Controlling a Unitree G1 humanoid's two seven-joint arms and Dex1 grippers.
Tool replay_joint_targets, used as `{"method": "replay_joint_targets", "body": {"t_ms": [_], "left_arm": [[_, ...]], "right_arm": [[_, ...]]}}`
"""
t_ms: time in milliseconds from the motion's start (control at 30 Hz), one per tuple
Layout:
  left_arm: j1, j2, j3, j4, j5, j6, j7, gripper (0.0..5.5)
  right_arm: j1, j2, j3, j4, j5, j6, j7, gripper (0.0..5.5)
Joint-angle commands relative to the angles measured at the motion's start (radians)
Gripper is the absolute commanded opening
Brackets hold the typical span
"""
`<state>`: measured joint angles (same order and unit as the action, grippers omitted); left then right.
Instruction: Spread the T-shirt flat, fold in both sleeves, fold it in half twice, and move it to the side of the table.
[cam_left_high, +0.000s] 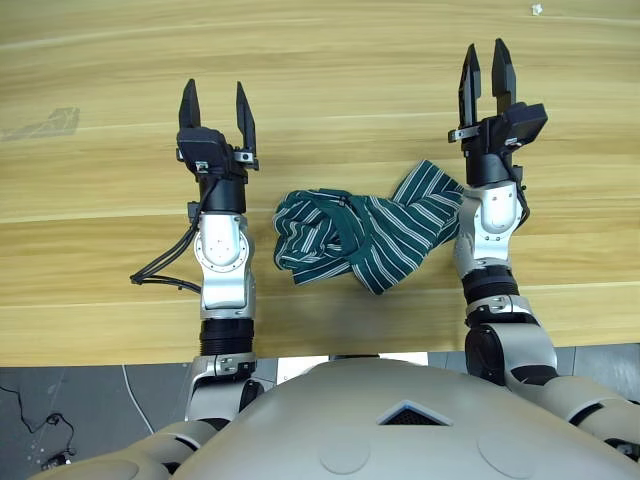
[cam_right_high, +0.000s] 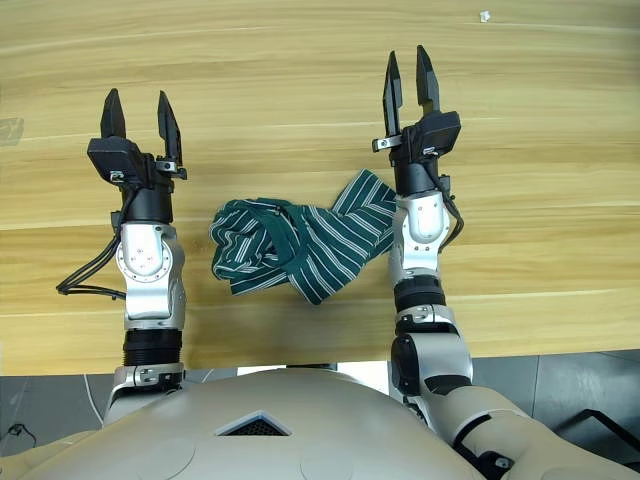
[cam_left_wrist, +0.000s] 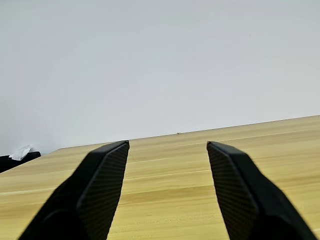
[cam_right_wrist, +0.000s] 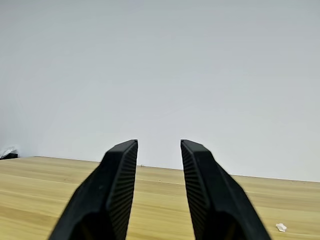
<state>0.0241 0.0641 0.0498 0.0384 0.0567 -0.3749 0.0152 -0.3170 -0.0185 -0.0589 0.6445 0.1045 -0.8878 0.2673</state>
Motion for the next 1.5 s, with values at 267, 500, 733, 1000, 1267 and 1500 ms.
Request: {"method": "replay_joint_targets", "body": {"t_ms": [267, 500, 733, 1000, 1267, 1500], "left_arm": [[0.0, -0.021, -0.009, -0.024, 0.021, 0.014, 0.032, 2.91], [0.034, -0.053, -0.023, -0.086, 0.048, 0.043, 0.065, 2.91], [0.028, -0.076, -0.043, -0.095, 0.071, 0.067, 0.088, 2.91], [0.023, -0.096, -0.069, -0.101, 0.089, 0.083, 0.105, 2.91], [0.016, -0.103, -0.08, -0.097, 0.095, 0.091, 0.113, 2.91], [0.016, -0.104, -0.079, -0.095, 0.096, 0.093, 0.113, 2.91]], "right_arm": [[0.365, -0.101, 0.234, -0.425, -0.008, 0.184, 0.204, 1.78], [0.711, -0.293, 0.392, -0.806, 0.012, 0.378, 0.337, 2.83], [0.825, -0.373, 0.439, -0.9, -0.05, 0.534, 0.335, 3.15], [0.858, -0.408, 0.443, -0.948, -0.096, 0.768, 0.306, 3.15], [0.842, -0.444, 0.44, -1.001, -0.151, 0.846, 0.289, 3.15], [0.826, -0.451, 0.434, -0.998, -0.182, 0.836, 0.276, 2.27]]}}
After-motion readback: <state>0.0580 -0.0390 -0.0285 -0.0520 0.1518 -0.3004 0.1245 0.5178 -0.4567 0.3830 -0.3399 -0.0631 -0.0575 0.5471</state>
